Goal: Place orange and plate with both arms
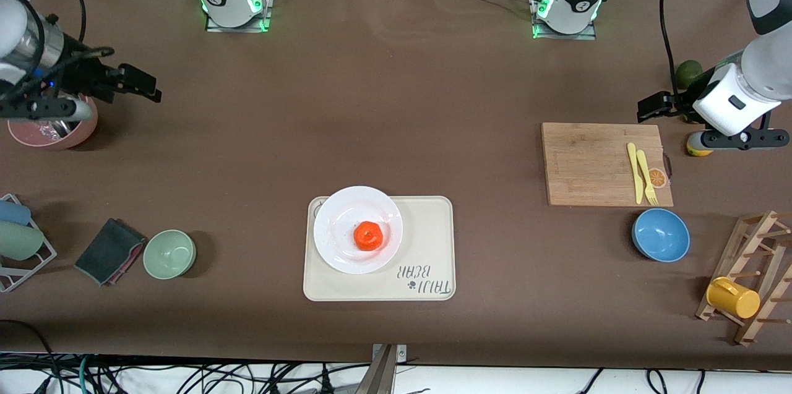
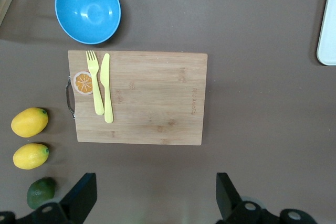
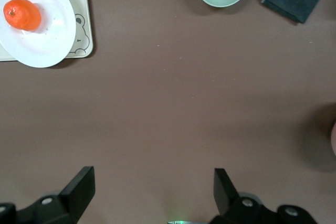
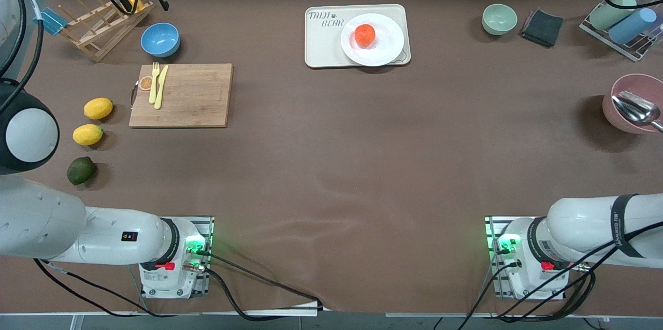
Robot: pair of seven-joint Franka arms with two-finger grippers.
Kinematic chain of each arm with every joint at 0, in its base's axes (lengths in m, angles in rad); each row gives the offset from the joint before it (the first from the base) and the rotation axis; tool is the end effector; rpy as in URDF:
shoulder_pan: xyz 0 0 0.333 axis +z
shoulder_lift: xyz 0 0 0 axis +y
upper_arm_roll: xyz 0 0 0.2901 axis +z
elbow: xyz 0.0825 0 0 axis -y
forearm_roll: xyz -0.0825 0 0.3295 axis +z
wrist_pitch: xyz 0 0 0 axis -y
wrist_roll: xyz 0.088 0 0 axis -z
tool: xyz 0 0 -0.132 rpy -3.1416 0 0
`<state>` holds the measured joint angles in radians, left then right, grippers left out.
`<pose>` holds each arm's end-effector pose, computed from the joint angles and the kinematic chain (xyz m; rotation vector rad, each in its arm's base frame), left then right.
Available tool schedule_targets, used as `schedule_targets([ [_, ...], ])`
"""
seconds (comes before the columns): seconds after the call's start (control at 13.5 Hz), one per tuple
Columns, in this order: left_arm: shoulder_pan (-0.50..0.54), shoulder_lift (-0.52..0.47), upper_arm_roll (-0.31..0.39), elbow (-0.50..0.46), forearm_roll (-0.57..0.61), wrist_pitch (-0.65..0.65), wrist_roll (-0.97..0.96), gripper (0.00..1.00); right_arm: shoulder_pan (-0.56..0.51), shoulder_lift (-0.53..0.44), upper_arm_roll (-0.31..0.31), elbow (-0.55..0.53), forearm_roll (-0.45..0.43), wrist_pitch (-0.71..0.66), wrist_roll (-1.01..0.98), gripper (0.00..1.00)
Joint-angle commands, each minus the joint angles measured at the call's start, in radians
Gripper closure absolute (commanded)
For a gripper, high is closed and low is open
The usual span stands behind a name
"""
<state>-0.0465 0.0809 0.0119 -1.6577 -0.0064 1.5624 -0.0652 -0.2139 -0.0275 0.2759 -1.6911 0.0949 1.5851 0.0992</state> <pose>0.5075 -0.0186 0.4964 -3.1257 -0.0487 0.2762 0.4861 0.0441 0.5384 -3.0575 0.0653 0.1320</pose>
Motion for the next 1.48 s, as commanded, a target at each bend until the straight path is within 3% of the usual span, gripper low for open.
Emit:
schedule_targets([
  [0.0, -0.006, 0.008, 0.0, 0.018, 0.025, -0.018, 0.013, 0.0, 0.004, -0.008, -0.052, -0.009, -0.041, 0.016, -0.009, 0.0],
  [0.15, -0.006, 0.008, 0.0, 0.018, 0.025, -0.018, 0.013, 0.0, 0.004, -0.006, -0.073, -0.009, -0.04, 0.012, -0.1, 0.0],
  [0.44, -0.006, 0.01, 0.0, 0.018, 0.025, -0.019, 0.013, 0.0, 0.04, -0.012, -0.095, -0.012, -0.032, -0.025, -0.084, 0.0],
  [0.59, -0.006, 0.01, 0.0, 0.019, 0.025, -0.019, 0.012, 0.0, 0.19, -0.012, -0.266, -0.015, -0.03, -0.025, -0.085, 0.0],
  [0.66, -0.006, 0.01, 0.0, 0.019, 0.025, -0.019, 0.012, 0.0, 0.226, -0.012, -0.305, -0.018, -0.032, -0.025, -0.085, 0.0],
  [1.4, -0.006, 0.01, 0.0, 0.018, 0.025, -0.019, 0.013, 0.0, 0.231, 0.051, -0.304, 0.085, -0.087, -0.068, -0.095, 0.0],
])
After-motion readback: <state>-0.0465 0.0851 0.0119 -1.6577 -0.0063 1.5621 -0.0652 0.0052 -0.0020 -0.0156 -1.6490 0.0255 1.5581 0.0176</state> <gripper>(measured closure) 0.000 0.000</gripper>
